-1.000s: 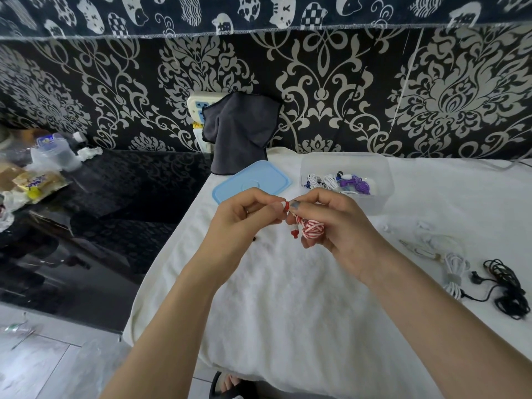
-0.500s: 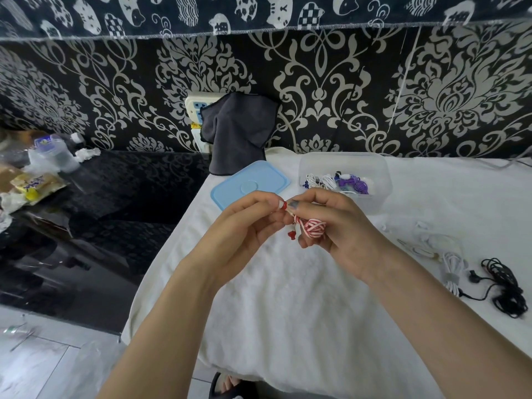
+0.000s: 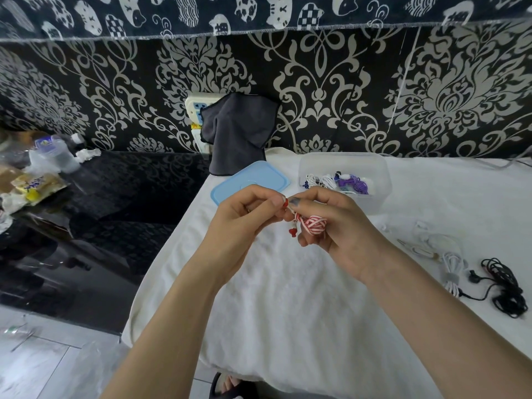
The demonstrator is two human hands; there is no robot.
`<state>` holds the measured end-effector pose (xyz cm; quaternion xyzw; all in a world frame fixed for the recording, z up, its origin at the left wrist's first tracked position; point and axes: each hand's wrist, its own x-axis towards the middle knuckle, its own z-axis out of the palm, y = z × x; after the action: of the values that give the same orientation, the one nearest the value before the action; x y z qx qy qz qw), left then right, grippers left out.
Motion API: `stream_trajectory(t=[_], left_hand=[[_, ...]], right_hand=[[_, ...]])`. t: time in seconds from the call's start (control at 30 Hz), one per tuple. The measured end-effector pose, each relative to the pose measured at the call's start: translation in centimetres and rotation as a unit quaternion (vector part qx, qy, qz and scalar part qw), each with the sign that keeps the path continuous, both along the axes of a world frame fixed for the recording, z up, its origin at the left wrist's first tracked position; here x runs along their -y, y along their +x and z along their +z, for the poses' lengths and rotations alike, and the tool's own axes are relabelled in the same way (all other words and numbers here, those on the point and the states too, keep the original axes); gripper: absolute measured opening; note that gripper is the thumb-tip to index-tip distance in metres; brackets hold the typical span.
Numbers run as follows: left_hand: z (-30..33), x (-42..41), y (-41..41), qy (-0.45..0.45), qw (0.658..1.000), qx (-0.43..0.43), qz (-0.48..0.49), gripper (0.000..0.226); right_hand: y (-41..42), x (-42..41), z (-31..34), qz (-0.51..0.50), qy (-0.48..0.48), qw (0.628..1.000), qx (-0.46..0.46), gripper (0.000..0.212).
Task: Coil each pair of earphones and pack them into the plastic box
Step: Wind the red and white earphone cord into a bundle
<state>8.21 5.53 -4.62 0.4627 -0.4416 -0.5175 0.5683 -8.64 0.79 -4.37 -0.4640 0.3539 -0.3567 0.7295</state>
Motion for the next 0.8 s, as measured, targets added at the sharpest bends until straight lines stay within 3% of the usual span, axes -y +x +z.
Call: stream_trajectory(t=[0.27, 0.6, 0.8], left_hand=[[0.42, 0.06, -0.37, 0.022, 0.998, -0.056, -0.007, 0.009], [0.34, -0.05, -0.28, -0.007, 1.0, 0.005, -0.003, 0.004], [0.39, -0.25, -0.23, -0.014, 0.998, 0.058, 0.015, 0.012]], right_hand=[[-0.03, -0.33, 0.64, -0.008, 0.007, 1.0, 0.004, 0.007], [-0.12, -0.19, 0.54, -0.037, 0.016, 0.999, 0.005, 0.009], [-0.28, -0.31, 0.54, -0.041, -0.028, 0.999, -0.009, 0.013]])
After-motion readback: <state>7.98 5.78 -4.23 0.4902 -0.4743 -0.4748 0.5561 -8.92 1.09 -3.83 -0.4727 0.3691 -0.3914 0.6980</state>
